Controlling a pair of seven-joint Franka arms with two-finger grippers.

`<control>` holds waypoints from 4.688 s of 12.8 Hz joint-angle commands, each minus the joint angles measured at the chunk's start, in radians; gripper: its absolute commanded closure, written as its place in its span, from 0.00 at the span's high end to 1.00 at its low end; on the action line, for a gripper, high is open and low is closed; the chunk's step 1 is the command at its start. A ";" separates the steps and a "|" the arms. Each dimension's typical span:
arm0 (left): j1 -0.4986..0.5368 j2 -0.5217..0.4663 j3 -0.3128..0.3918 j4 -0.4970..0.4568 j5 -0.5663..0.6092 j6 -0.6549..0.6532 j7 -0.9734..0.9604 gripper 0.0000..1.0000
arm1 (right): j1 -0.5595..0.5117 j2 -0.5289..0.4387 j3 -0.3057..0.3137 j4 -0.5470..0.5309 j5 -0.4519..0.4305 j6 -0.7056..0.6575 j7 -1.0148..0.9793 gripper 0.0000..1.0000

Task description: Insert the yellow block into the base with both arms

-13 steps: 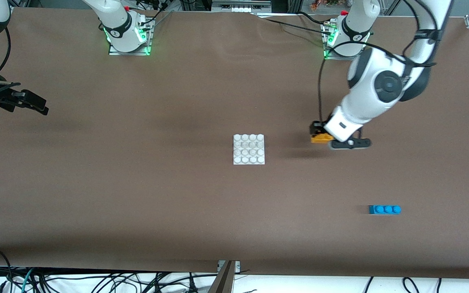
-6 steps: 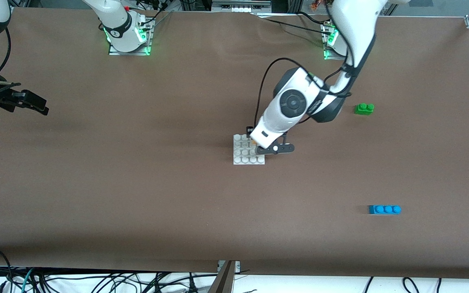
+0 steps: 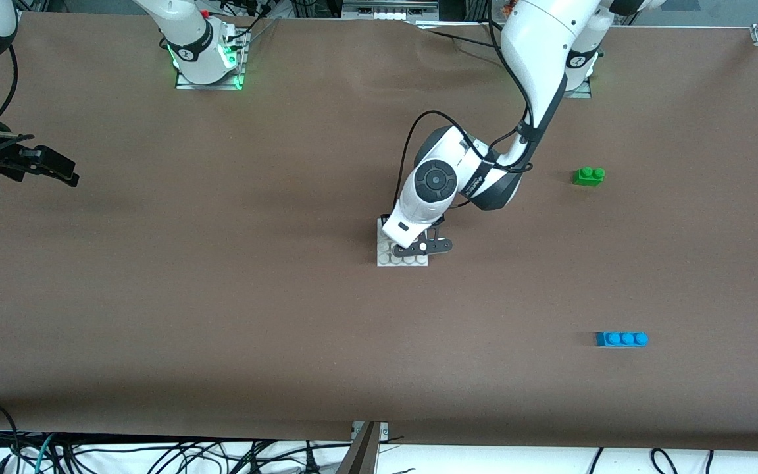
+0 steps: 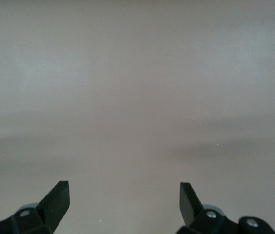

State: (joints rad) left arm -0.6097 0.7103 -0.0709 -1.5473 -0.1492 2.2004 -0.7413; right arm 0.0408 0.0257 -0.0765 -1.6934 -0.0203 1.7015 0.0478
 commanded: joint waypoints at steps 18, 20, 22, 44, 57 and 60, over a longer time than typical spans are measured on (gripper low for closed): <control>-0.035 0.066 0.019 0.038 -0.009 0.042 -0.026 1.00 | -0.007 0.005 0.007 0.023 -0.006 -0.019 -0.009 1.00; -0.033 0.064 0.019 0.050 -0.010 0.042 -0.029 1.00 | -0.007 0.005 0.007 0.023 -0.006 -0.019 -0.009 1.00; -0.033 0.055 0.019 0.052 -0.012 0.041 -0.033 1.00 | -0.007 0.005 0.007 0.023 -0.006 -0.020 -0.009 1.00; 0.510 -0.756 0.028 -0.148 0.151 -0.596 0.726 1.00 | -0.007 0.005 0.009 0.023 -0.006 -0.026 -0.008 1.00; 0.528 -0.718 0.026 -0.074 0.152 -0.640 0.663 1.00 | -0.007 0.005 0.009 0.023 -0.006 -0.028 -0.008 1.00; 0.527 -0.721 0.016 -0.053 0.152 -0.659 0.671 1.00 | -0.007 0.005 0.009 0.023 -0.006 -0.028 -0.008 1.00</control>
State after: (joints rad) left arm -0.0871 -0.0180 -0.0413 -1.6457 -0.0213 1.5704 -0.0708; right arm 0.0409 0.0273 -0.0749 -1.6900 -0.0203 1.6942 0.0478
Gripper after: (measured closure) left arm 0.000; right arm 0.000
